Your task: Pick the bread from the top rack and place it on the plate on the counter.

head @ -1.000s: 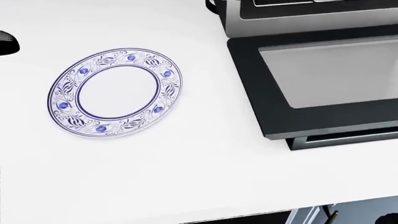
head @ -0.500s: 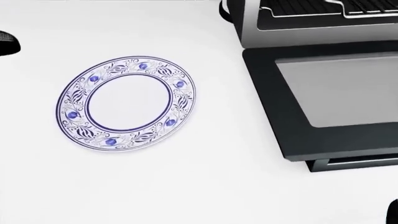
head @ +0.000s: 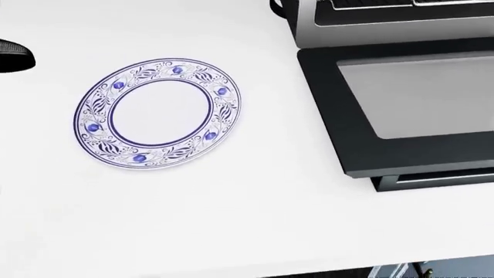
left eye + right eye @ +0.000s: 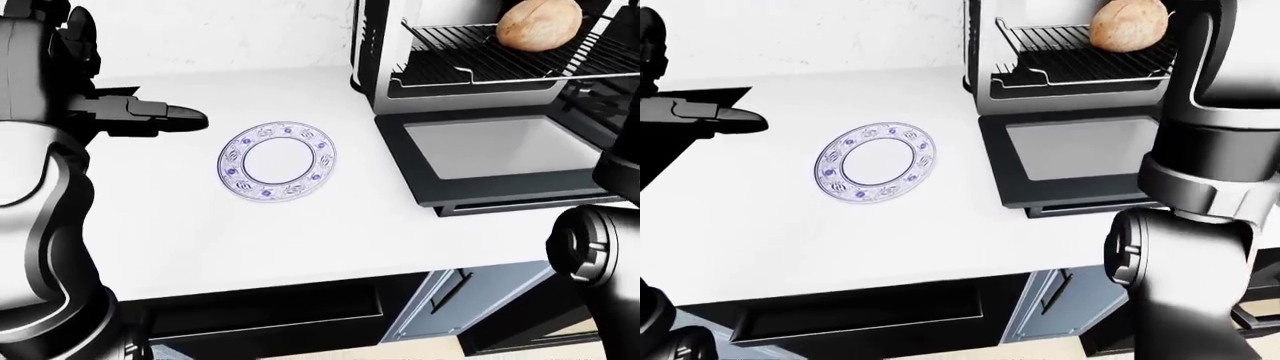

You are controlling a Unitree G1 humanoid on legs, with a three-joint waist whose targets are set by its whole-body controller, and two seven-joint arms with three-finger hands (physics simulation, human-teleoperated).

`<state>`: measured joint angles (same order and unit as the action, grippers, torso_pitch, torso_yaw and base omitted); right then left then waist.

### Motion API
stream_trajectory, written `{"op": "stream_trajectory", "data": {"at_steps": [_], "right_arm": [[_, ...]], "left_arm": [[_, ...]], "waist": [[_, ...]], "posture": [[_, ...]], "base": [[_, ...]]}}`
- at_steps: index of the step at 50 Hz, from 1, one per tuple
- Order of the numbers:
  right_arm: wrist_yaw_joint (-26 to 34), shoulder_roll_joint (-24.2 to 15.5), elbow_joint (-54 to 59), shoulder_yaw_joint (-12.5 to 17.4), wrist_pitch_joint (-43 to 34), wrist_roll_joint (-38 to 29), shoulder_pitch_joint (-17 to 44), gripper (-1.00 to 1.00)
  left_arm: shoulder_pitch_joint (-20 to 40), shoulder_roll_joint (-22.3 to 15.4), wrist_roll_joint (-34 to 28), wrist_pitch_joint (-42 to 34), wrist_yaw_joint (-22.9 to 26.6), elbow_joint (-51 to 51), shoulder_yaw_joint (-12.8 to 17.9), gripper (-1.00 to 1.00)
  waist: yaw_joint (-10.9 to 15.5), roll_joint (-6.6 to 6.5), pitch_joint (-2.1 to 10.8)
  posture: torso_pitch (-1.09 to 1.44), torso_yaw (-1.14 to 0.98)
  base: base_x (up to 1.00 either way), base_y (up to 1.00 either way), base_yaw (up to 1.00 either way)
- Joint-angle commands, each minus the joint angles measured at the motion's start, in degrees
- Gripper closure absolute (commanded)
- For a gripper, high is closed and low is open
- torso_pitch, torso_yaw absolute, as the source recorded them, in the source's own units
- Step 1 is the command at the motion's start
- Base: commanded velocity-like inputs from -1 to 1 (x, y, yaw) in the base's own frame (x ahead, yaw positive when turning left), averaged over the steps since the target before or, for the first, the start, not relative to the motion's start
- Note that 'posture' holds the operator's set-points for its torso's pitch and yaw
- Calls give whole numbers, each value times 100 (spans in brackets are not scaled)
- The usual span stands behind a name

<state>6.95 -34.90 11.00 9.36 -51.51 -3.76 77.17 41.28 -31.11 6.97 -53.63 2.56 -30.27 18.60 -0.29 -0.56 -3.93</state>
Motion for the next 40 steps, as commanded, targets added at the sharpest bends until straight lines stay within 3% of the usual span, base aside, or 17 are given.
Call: {"op": "stream_trajectory", "data": {"at_steps": [1,10,27,40], "right_arm": [[-12,-80,149,77,374,-248,250,-100],[-74,-58,1339,27,813,-785,638,-100],[-1320,82,3964,72,2162,-971,1493,-100],[-1872,108,4632,-70,2494,-1118,1583,-100]], "left_arm": [[145,-66,-60,194,-28,-81,40,-100],[124,-58,-44,174,3,-121,94,-100],[140,-75,-22,173,-15,-113,109,-100],[36,-76,19,196,-16,-166,154,-100]], "waist": [[-2,-7,149],[9,-11,176],[19,-37,214],[26,-31,214]], "posture": [[0,0],[0,0],[0,0],[0,0]], "base": [[0,0,0],[0,0,0],[0,0,0],[0,0,0]]}}
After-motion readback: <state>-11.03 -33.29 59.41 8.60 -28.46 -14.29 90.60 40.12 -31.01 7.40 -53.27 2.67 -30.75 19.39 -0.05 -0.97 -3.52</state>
